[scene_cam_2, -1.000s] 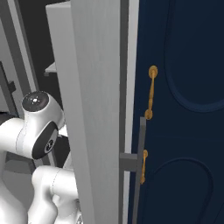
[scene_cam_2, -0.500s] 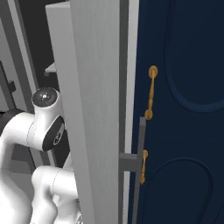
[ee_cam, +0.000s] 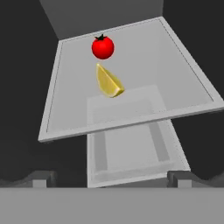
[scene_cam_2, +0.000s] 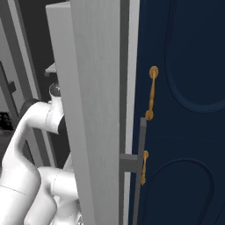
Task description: Grab a lemon wedge from the fridge and one ice cube from the ice bowl, and put them in the glass of lemonade.
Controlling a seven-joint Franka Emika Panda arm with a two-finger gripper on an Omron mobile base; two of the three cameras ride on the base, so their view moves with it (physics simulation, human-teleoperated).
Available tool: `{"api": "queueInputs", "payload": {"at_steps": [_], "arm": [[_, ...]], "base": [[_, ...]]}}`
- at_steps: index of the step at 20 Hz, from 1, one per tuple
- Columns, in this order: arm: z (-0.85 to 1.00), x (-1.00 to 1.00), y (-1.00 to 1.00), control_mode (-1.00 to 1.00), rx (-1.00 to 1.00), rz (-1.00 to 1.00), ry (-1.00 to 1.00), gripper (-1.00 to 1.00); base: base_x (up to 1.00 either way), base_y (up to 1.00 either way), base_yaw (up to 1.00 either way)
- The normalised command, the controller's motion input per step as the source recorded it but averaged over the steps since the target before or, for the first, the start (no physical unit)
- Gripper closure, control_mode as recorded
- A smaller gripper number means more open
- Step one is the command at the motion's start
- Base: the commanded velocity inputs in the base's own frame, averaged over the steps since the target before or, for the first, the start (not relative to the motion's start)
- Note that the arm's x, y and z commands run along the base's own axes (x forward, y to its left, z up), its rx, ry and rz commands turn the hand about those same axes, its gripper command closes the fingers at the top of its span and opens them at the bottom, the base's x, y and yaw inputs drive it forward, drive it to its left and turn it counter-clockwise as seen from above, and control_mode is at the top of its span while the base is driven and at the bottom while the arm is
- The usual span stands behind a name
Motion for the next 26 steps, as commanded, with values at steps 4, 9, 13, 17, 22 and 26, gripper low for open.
{"api": "queueInputs", "payload": {"at_steps": [4, 9, 13, 17, 22, 26], "arm": [[-0.25, 1.0, 0.0, -1.0, -0.02, 0.03, 0.26, -1.0], [-0.03, 0.56, 0.0, -1.0, -0.01, 0.13, 0.13, -1.0], [-0.42, 0.55, 0.0, -1.0, -0.01, 0.1, -0.07, -1.0], [-0.26, 0.78, 0.06, -1.0, -0.07, 0.19, -0.05, -1.0], [-0.29, 0.41, 0.08, -1.0, -0.16, 0.19, 0.0, -1.0], [-0.59, 0.49, 0.06, -1.0, -0.09, 0.12, 0.02, -1.0]], "base": [[0.0, 0.0, 0.0], [0.0, 0.0, 0.0], [0.0, 0.0, 0.0], [0.0, 0.0, 0.0], [0.0, 0.0, 0.0], [0.0, 0.0, 0.0]]}}
